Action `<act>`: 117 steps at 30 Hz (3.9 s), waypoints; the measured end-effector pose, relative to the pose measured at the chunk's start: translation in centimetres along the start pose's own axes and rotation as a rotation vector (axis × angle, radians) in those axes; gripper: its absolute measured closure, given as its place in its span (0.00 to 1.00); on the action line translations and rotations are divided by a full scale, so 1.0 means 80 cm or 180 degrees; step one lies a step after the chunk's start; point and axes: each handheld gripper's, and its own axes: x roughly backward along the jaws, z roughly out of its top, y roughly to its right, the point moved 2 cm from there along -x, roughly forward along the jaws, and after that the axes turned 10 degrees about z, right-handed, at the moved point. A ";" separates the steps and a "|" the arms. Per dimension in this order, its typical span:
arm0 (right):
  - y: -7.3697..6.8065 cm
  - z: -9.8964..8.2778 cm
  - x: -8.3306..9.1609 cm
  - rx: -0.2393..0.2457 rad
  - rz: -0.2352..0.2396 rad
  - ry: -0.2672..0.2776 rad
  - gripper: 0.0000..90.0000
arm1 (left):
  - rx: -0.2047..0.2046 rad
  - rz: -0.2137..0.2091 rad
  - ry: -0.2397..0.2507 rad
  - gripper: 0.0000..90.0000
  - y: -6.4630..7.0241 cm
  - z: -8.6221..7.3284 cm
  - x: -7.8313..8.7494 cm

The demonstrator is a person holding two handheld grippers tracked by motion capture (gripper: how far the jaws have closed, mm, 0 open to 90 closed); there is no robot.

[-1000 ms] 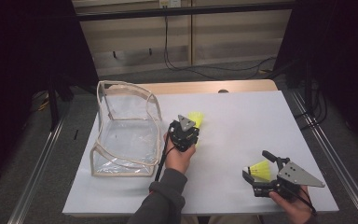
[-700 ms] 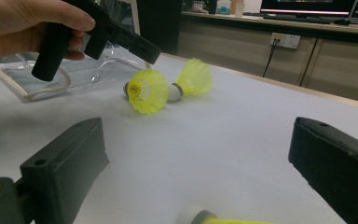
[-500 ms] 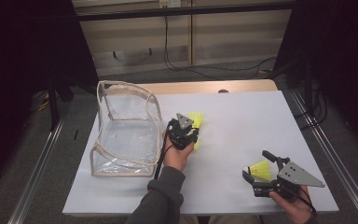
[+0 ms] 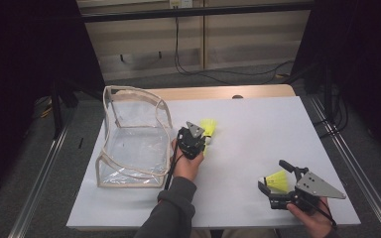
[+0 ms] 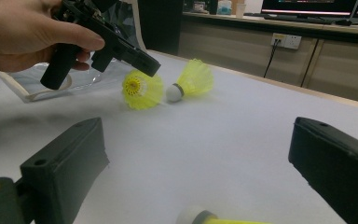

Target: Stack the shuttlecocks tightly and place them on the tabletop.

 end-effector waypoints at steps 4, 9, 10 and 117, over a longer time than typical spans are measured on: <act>0.000 0.000 0.000 0.0001 0.0004 0.0002 0.04 | 0.0040 -0.0035 -0.0017 0.99 0.000 0.001 0.001; 0.000 0.000 0.000 0.0002 0.0005 0.0004 0.04 | 0.0150 -0.0044 0.0014 1.00 -0.003 0.005 0.003; 0.000 0.000 0.000 -0.0004 0.0009 0.0001 0.04 | 0.0167 -0.0064 0.0021 1.00 -0.003 0.006 0.004; -0.002 0.001 0.000 0.0055 0.0002 -0.0003 0.04 | 0.0264 -0.0503 -0.0055 1.00 0.022 -0.020 0.041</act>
